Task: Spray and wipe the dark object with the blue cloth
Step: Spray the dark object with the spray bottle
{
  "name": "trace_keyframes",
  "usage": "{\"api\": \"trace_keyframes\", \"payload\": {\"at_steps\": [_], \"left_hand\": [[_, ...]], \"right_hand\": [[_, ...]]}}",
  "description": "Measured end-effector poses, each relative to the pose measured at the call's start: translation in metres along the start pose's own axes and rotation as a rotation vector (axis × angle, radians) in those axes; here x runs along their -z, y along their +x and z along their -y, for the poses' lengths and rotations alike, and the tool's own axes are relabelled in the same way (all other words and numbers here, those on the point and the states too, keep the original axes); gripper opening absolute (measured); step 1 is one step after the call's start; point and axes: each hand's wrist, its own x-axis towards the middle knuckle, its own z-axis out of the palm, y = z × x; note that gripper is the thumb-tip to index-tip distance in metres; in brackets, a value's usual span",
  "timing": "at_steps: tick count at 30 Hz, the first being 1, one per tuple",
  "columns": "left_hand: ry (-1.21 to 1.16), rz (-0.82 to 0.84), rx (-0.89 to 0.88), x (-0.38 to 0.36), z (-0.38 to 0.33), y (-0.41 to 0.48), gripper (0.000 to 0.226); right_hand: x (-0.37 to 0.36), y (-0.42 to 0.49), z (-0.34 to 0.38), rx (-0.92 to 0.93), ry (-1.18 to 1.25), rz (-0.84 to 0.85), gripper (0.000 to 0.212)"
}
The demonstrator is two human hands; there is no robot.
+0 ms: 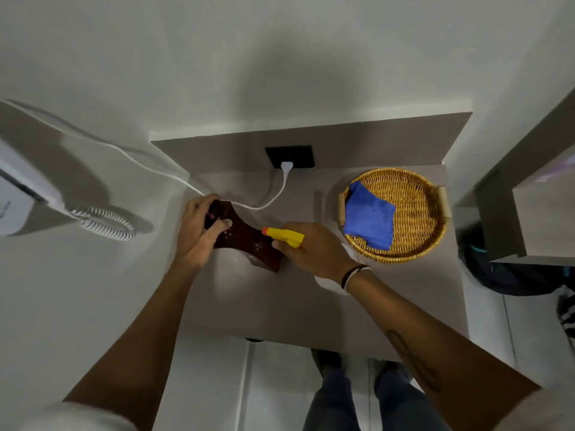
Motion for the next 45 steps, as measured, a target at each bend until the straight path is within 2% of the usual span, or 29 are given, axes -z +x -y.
{"api": "trace_keyframes", "payload": {"at_steps": [5,11,18,22,27,36,40,42,45], "left_hand": [[-0.008,0.003,-0.02,0.0,0.004,0.003,0.071],[0.027,-0.019,-0.041,0.001,0.006,0.006,0.063],[0.05,0.0,-0.04,0.001,0.005,0.006,0.067],[0.049,-0.006,0.019,0.005,0.005,0.011,0.064],[0.211,-0.095,0.144,0.003,-0.012,0.016,0.051],[0.646,-0.078,0.243,-0.041,-0.066,0.005,0.092],[0.705,-0.027,0.29,-0.044,-0.07,0.004,0.111],[0.679,0.011,0.208,-0.041,-0.069,0.001,0.11],[0.565,0.094,-0.061,-0.034,-0.066,-0.007,0.102]], "right_hand": [[-0.001,0.004,0.001,-0.012,-0.016,-0.009,0.035],[-0.006,0.007,0.004,-0.023,0.045,0.006,0.032],[-0.008,0.008,0.001,-0.014,0.006,-0.013,0.03],[-0.004,0.003,-0.006,-0.039,-0.002,-0.007,0.018],[0.005,-0.005,-0.012,-0.069,-0.035,-0.025,0.024],[0.008,-0.02,-0.024,-0.126,-0.048,-0.026,0.022],[0.013,-0.026,-0.03,-0.143,-0.011,-0.056,0.026],[0.016,-0.029,-0.031,-0.135,-0.002,-0.064,0.026],[0.02,-0.031,-0.033,-0.111,0.004,-0.077,0.024]]}}
